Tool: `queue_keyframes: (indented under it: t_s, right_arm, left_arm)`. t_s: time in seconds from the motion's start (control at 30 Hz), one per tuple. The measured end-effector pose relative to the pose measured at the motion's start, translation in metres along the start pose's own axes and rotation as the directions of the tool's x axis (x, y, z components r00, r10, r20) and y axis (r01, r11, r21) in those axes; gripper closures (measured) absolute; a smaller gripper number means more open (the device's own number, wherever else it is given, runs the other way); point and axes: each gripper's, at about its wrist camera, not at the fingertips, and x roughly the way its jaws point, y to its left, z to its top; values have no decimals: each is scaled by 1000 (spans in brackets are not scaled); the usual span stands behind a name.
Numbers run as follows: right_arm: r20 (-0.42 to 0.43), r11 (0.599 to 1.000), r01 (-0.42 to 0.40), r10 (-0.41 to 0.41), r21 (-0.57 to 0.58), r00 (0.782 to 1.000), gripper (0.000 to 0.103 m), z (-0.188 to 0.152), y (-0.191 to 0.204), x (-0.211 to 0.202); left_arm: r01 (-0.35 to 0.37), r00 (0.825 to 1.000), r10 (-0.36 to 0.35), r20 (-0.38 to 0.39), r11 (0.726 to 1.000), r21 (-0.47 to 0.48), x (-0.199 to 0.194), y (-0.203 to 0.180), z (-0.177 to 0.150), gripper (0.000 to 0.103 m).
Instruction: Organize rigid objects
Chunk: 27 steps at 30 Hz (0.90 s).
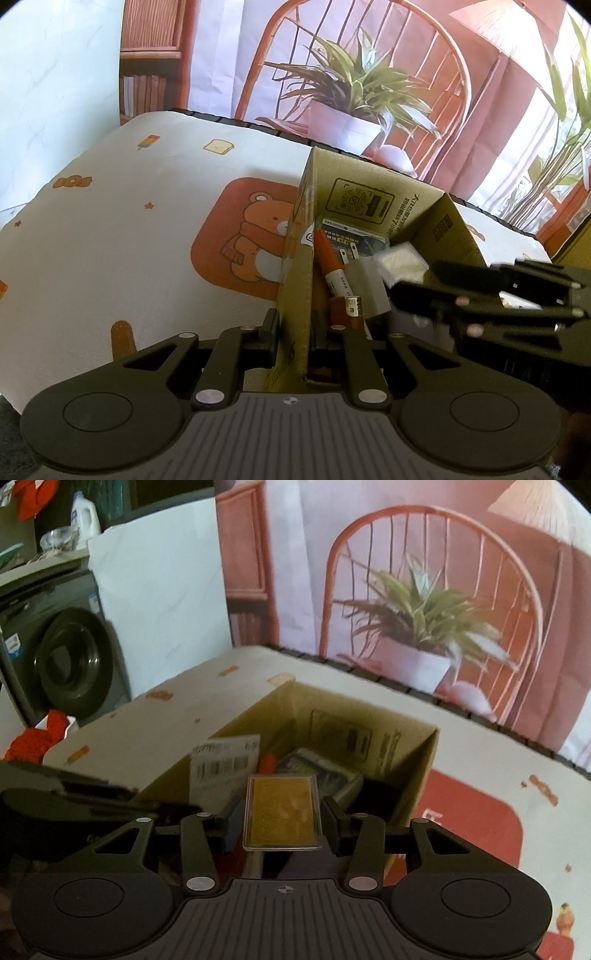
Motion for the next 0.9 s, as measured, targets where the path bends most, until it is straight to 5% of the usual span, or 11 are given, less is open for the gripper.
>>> queue_keyframes:
  t_s: [0.37,0.6,0.7,0.9]
  right_arm:
    - [35,998,54,-56,38,998,49,-2,-6,-19]
    - [66,980,174,-181,99,981,9,0,-15,-43]
    - [47,967,217,-225,136,973,0,-3,-20,-50]
    - [6,948,256,-262,187,965,0,-9,-22,-62]
  left_arm:
    - [4,1000,-4,-7,1000,1,-1,1,3,86]
    - [2,1000,-3,24,1000,6,-14,0,4,85]
    - [-4,999,4,35,1000,17,-19,-2,5,69]
    - [-8,997,2,74,997,71,-36,-10,9,29]
